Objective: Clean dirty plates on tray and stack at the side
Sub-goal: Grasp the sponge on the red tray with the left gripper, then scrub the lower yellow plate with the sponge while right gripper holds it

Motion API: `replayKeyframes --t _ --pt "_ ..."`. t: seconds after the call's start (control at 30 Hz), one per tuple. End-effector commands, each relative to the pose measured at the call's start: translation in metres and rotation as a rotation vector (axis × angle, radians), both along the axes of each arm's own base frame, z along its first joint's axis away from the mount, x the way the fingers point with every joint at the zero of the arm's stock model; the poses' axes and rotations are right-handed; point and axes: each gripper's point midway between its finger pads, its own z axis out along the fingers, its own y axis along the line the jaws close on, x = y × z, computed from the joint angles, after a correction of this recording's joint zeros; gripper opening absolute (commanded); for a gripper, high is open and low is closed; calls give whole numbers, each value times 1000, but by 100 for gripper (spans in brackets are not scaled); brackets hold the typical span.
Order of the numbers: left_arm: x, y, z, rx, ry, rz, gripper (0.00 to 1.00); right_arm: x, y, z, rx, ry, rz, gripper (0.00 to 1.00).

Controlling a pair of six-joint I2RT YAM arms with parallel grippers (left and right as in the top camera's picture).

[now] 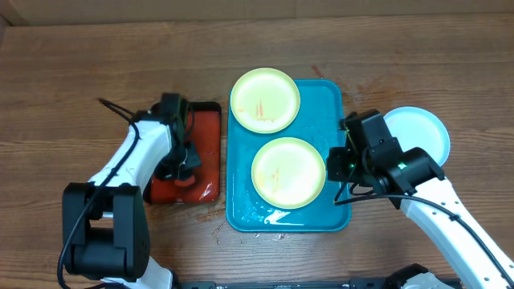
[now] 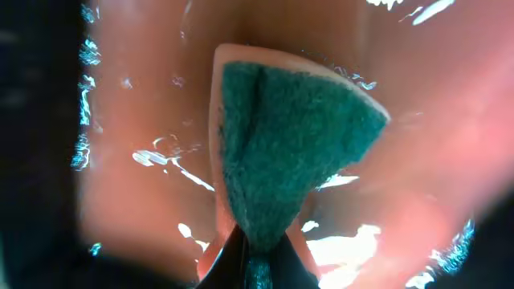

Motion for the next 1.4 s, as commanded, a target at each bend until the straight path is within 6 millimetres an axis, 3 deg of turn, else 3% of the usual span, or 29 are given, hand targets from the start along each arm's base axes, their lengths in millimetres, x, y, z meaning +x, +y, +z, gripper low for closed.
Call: replayKeyframes --t 0.0,0.1,0.3,0.53,0.77,0.93,1.0,1.1,1.17,1.3,1.37 --pt "28 -1 53 -13 -147 -13 4 15 -14 8 -4 -41 -84 27" --pt "33 -1 86 -16 -226 -54 4 15 -18 5 -20 -42 -69 33" --pt "28 -1 115 -16 -307 -86 4 13 -11 -25 -44 0 16 51" --pt "24 -4 117 -33 -301 -98 4 18 -3 -74 -87 98 67 53" --pt "26 -12 117 -78 -310 -120 4 18 6 -102 -90 156 107 46" --pt "30 -29 119 -173 -328 -138 4 21 5 -121 -103 164 84 40" --pt "33 -45 122 -237 -348 -162 4 21 4 -130 -113 181 73 33" --pt "39 -72 125 -310 -377 -222 4 20 4 -141 -120 203 72 12" --pt "41 -95 125 -355 -388 -257 4 20 4 -144 -115 216 46 5" --pt "43 -147 113 -428 -370 -283 4 20 4 -144 -111 219 30 4" --pt "38 -181 94 -452 -318 -281 4 19 3 -144 -112 223 26 4"
